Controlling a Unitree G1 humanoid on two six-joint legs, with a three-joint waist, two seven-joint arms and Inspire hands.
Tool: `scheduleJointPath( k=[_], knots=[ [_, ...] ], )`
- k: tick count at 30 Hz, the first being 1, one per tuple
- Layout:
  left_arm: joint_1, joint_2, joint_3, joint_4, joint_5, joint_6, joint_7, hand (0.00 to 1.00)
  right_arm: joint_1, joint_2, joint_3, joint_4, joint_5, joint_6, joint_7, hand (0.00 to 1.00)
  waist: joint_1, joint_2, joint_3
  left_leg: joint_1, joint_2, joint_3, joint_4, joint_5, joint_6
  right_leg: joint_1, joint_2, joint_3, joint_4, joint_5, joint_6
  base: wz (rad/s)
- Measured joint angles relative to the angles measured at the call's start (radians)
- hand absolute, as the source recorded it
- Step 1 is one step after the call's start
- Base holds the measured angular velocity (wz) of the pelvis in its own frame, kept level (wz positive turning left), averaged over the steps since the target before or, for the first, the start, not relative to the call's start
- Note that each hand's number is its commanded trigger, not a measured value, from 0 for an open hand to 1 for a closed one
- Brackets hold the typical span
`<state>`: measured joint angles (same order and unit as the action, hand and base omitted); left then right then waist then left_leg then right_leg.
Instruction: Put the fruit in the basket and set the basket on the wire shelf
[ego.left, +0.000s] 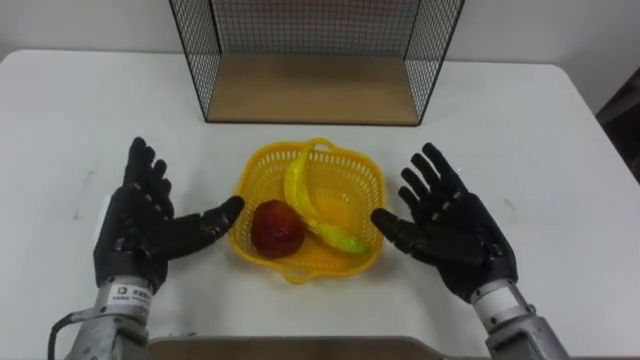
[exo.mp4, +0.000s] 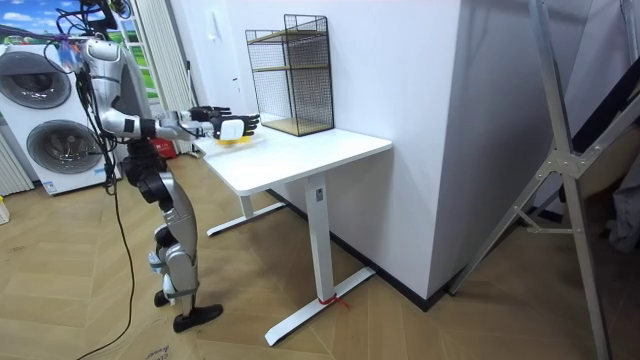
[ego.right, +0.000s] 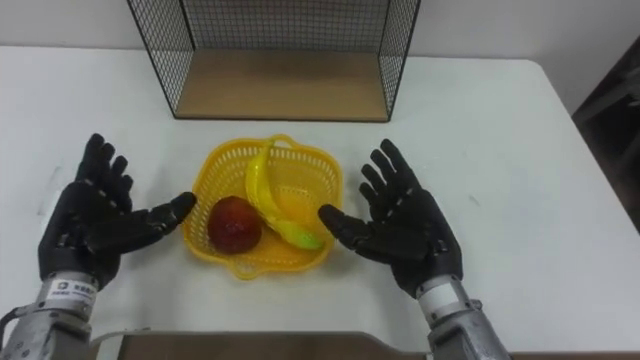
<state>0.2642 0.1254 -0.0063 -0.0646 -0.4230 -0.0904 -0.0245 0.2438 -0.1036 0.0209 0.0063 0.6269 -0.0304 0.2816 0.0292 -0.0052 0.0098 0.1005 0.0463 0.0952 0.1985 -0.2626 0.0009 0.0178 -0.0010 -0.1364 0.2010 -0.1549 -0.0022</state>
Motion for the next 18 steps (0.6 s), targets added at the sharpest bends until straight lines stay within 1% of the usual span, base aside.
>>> scheduleJointPath(
  k=[3, 6, 8, 9, 11, 12, 15, 18],
  knots=[
    [-0.001, -0.001, -0.024, 0.032, -0.006, 0.004, -0.021, 0.0, -0.03, 0.0, 0.01, 0.01, 0.001, 0.0, 0.001, 0.0, -0.001, 0.0, 0.0, 0.0, 0.001, 0.0, 0.0, 0.0, 0.0, 0.003, 0.001, -0.001, 0.001, 0.0, -0.001, 0.0],
    [-0.001, -0.001, -0.052, 0.048, -0.024, 0.022, -0.034, 0.0, -0.052, -0.002, 0.027, 0.021, 0.001, 0.0, 0.001, 0.0, -0.001, 0.002, 0.001, -0.002, 0.001, 0.0, 0.004, 0.0, 0.0, 0.003, 0.0, -0.003, 0.002, 0.001, -0.001, 0.0],
    [-0.001, -0.003, -0.07, 0.05, -0.039, 0.028, -0.053, 0.0, -0.06, -0.002, 0.046, 0.022, 0.001, 0.0, 0.001, 0.0, 0.0, 0.007, 0.0041, -0.002, 0.001, 0.0, 0.005, 0.0, 0.0, 0.003, 0.0, -0.003, 0.003, 0.001, -0.001, 0.0],
    [-0.001, -0.003, -0.075, 0.051, -0.042, 0.028, -0.056, 0.0, -0.061, -0.001, 0.049, 0.022, 0.001, 0.0, 0.001, 0.0, 0.0, 0.009, 0.0044, -0.002, 0.001, 0.0, 0.005, 0.0, 0.0, 0.003, 0.0, -0.003, 0.004, 0.001, -0.001, 0.0],
    [-0.001, -0.004, -0.094, 0.057, -0.08, 0.031, -0.068, 0.0, -0.061, -0.002, 0.067, 0.021, 0.001, 0.0, 0.0, 0.0, -0.001, 0.014, 0.007, -0.001, 0.001, 0.0, 0.005, 0.0, 0.0, 0.003, 0.0, -0.002, 0.004, 0.001, -0.002, 0.0],
    [-0.001, -0.004, -0.097, 0.058, -0.085, 0.032, -0.069, 0.0, -0.061, -0.003, 0.071, 0.022, 0.001, 0.0, 0.0, 0.0, -0.001, 0.016, 0.0079, -0.001, 0.001, 0.0, 0.005, 0.0, 0.0, 0.003, 0.0, -0.002, 0.004, 0.001, -0.002, 0.0],
    [-0.005, -0.005, -0.097, 0.071, -0.097, 0.03, -0.076, 0.0, -0.06, -0.005, 0.077, 0.023, 0.002, 0.0, 0.0, 0.0, -0.001, 0.02, 0.0062, -0.001, 0.001, 0.0, 0.005, 0.0, 0.0, 0.003, 0.0, -0.001, 0.004, 0.001, -0.002, 0.0],
    [-0.007, -0.005, -0.098, 0.09, -0.098, 0.013, -0.092, 0.0, -0.06, -0.006, 0.078, 0.026, 0.001, 0.0, -0.001, 0.0, 0.0, 0.02, 0.0057, 0.0, 0.001, 0.001, 0.005, 0.0, 0.0, 0.002, 0.0, -0.001, 0.004, 0.001, -0.002, 0.0]
  ],
)
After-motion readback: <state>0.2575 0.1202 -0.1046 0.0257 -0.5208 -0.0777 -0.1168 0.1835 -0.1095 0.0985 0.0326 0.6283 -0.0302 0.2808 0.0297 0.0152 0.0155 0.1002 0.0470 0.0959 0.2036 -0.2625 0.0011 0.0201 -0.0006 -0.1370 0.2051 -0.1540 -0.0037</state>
